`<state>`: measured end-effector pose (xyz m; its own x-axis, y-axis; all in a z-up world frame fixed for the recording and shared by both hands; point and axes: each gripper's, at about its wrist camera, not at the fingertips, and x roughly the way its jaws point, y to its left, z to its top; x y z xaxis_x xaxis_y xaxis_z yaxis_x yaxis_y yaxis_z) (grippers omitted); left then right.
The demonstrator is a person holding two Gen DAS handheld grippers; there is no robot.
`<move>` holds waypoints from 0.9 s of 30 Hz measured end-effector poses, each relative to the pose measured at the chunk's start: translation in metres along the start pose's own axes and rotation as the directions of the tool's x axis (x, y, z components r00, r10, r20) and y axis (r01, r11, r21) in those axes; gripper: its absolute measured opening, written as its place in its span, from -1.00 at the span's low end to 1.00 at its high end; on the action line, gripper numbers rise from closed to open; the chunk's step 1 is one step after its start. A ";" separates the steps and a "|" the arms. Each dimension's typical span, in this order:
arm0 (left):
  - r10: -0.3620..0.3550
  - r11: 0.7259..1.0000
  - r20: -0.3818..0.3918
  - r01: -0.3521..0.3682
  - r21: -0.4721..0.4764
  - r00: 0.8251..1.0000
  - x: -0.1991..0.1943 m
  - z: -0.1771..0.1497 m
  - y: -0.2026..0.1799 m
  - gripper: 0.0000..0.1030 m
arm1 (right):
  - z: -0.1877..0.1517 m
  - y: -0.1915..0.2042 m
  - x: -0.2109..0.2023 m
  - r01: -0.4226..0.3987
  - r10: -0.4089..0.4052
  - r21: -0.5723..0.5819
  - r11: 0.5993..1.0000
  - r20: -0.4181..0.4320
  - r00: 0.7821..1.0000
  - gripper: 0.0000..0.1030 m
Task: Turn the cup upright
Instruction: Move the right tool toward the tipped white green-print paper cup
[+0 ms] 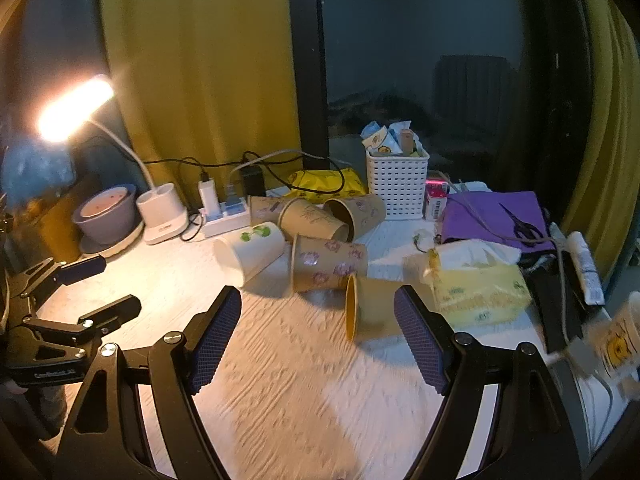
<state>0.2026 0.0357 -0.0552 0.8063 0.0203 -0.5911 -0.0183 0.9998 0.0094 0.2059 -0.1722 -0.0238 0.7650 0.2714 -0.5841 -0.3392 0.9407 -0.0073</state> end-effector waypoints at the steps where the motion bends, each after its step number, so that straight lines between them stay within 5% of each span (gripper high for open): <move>1: 0.004 1.000 -0.006 -0.004 0.003 1.000 0.008 0.003 0.001 0.62 | 0.003 -0.002 0.008 0.000 0.000 0.002 1.000 -0.005 1.000 0.60; 12: 0.009 1.000 -0.046 -0.008 0.013 0.999 0.087 0.037 0.012 0.62 | 0.018 -0.025 0.075 -0.015 0.016 0.024 1.000 -0.065 0.998 0.60; 25: -0.061 0.998 -0.180 0.065 0.018 0.982 0.151 0.040 0.015 0.61 | 0.011 -0.036 0.087 -0.024 0.030 0.060 0.998 -0.096 0.995 0.60; 27: -0.071 0.997 -0.189 0.076 0.020 0.979 0.150 0.039 0.014 0.41 | 0.010 -0.036 0.084 -0.021 0.028 0.066 0.998 -0.095 0.995 0.60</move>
<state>0.3459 0.0533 -0.1121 0.6795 -0.0514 -0.7319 0.0545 0.9983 -0.0195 0.2879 -0.1810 -0.0646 0.6997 0.2767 -0.6587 -0.3189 0.9460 0.0585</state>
